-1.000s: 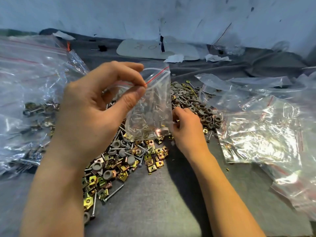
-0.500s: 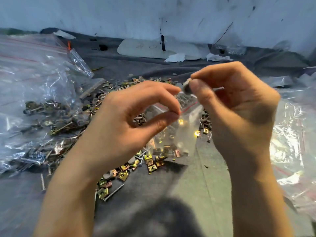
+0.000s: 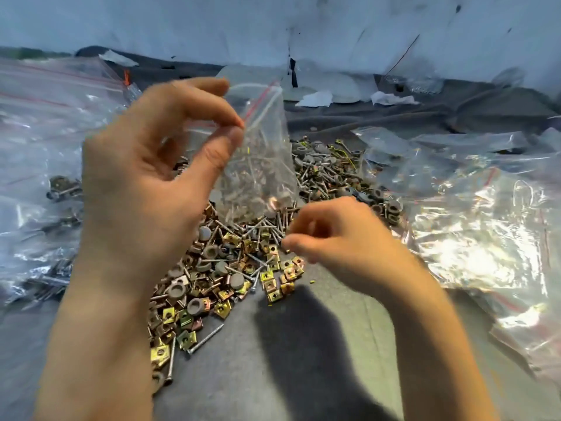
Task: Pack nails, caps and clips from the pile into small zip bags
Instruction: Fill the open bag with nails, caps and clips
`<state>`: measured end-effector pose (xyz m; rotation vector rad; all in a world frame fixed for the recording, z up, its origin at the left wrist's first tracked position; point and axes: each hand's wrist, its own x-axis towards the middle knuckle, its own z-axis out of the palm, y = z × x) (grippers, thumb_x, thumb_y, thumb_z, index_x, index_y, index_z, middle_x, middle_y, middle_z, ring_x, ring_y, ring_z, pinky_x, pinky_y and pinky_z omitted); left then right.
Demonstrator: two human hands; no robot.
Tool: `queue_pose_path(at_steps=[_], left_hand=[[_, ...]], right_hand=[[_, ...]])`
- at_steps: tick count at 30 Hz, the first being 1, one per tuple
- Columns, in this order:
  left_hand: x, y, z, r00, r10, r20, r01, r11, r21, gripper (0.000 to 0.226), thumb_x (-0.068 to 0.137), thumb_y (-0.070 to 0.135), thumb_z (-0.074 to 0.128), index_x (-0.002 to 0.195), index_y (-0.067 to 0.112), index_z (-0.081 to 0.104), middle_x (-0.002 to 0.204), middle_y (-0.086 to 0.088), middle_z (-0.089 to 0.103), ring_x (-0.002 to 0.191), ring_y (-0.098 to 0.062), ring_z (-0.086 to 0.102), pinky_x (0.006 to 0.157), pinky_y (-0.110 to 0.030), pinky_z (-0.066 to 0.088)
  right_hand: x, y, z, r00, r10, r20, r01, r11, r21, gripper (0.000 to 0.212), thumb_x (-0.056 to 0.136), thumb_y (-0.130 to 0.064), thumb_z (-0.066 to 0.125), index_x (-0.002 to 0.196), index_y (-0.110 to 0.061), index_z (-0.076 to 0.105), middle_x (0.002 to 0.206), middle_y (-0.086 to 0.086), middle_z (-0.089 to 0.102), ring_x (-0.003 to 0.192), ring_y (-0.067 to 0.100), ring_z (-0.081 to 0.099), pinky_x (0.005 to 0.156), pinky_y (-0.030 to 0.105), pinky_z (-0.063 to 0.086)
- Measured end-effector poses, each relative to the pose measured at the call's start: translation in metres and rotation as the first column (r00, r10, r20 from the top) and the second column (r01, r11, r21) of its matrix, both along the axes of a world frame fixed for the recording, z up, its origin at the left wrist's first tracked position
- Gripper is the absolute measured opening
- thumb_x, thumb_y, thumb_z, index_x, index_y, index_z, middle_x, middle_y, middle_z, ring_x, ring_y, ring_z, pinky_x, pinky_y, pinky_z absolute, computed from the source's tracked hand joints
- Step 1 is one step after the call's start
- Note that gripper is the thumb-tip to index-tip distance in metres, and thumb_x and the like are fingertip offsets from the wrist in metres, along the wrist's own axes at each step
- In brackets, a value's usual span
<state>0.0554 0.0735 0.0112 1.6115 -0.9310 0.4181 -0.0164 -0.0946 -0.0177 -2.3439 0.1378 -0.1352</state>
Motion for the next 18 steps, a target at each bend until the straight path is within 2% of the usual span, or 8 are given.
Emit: queue_pose_path(at_steps=[2,5,7,10,13,15,16,18], left_hand=[[0.002,0.003,0.000,0.999,0.035,-0.002,-0.035,0.999,-0.027,0.010,0.093,0.024,0.061,0.098,0.031,0.057,0.123,0.007,0.059,0.121,-0.010,0.057,0.101,-0.026,0.046],[0.004,0.003,-0.001,0.998,0.050,-0.022,-0.051,0.999,-0.018,0.008,0.091,0.026,0.063,0.093,0.033,0.059,0.121,0.010,0.061,0.120,-0.011,0.058,0.100,-0.030,0.048],[0.006,0.003,-0.002,0.998,0.054,-0.031,-0.054,0.999,0.004,0.005,0.090,0.026,0.063,0.091,0.031,0.062,0.120,0.012,0.062,0.119,-0.011,0.059,0.099,-0.034,0.049],[0.006,0.003,-0.003,0.998,0.048,-0.044,-0.048,0.999,0.019,0.010,0.089,0.029,0.063,0.097,0.033,0.062,0.120,0.013,0.063,0.115,-0.010,0.061,0.097,-0.033,0.051],[0.006,0.004,-0.004,0.998,0.025,-0.064,-0.024,0.999,0.026,0.010,0.088,0.031,0.063,0.098,0.034,0.063,0.121,0.010,0.064,0.115,-0.010,0.062,0.097,-0.035,0.051],[0.007,0.004,-0.005,0.998,0.013,-0.067,-0.010,0.999,0.035,0.007,0.087,0.032,0.063,0.094,0.034,0.064,0.121,0.009,0.064,0.113,-0.010,0.062,0.097,-0.036,0.051],[0.007,0.004,-0.005,0.998,0.005,-0.068,-0.003,0.999,0.037,0.006,0.087,0.032,0.063,0.092,0.034,0.065,0.121,0.009,0.064,0.113,-0.011,0.063,0.098,-0.037,0.051],[0.007,0.003,-0.005,0.997,-0.020,-0.073,0.023,0.999,0.047,0.009,0.086,0.030,0.064,0.095,0.033,0.065,0.121,0.008,0.064,0.115,-0.013,0.062,0.099,-0.039,0.050]], right_hand=[[0.006,0.019,-0.009,0.993,0.120,-0.025,-0.121,0.991,-0.050,0.007,0.081,-0.024,0.074,0.080,-0.027,0.068,0.063,-0.015,0.055,0.056,-0.005,0.050,0.052,0.008,0.033],[0.015,0.043,-0.026,0.971,0.235,-0.050,-0.240,0.956,-0.167,0.016,0.080,-0.018,0.073,0.095,-0.022,0.068,0.085,-0.007,0.058,0.079,0.012,0.055,0.069,0.026,0.044],[0.018,0.051,-0.033,0.967,0.246,-0.059,-0.253,0.942,-0.221,0.016,0.081,-0.012,0.069,0.095,-0.019,0.066,0.094,0.001,0.059,0.090,0.024,0.057,0.078,0.036,0.049],[0.021,0.052,-0.038,0.974,0.220,-0.053,-0.226,0.933,-0.279,0.012,0.081,-0.010,0.065,0.093,-0.012,0.063,0.097,0.008,0.059,0.092,0.032,0.057,0.079,0.043,0.050],[0.022,0.049,-0.036,0.973,0.230,-0.029,-0.224,0.902,-0.369,0.010,0.082,-0.011,0.060,0.090,-0.007,0.063,0.091,0.012,0.062,0.086,0.034,0.058,0.076,0.042,0.051],[0.019,0.043,-0.029,0.968,0.250,-0.003,-0.233,0.898,-0.373,0.010,0.084,-0.013,0.059,0.088,-0.007,0.066,0.086,0.009,0.065,0.081,0.027,0.060,0.073,0.037,0.051],[0.016,0.037,-0.024,0.965,0.261,0.015,-0.242,0.915,-0.323,0.009,0.086,-0.014,0.060,0.087,-0.009,0.068,0.084,0.005,0.066,0.078,0.020,0.060,0.071,0.031,0.050],[0.006,0.025,-0.006,0.953,0.291,0.081,-0.283,0.954,-0.101,0.005,0.088,-0.017,0.065,0.088,-0.014,0.069,0.080,-0.005,0.067,0.072,0.006,0.059,0.065,0.019,0.047]])
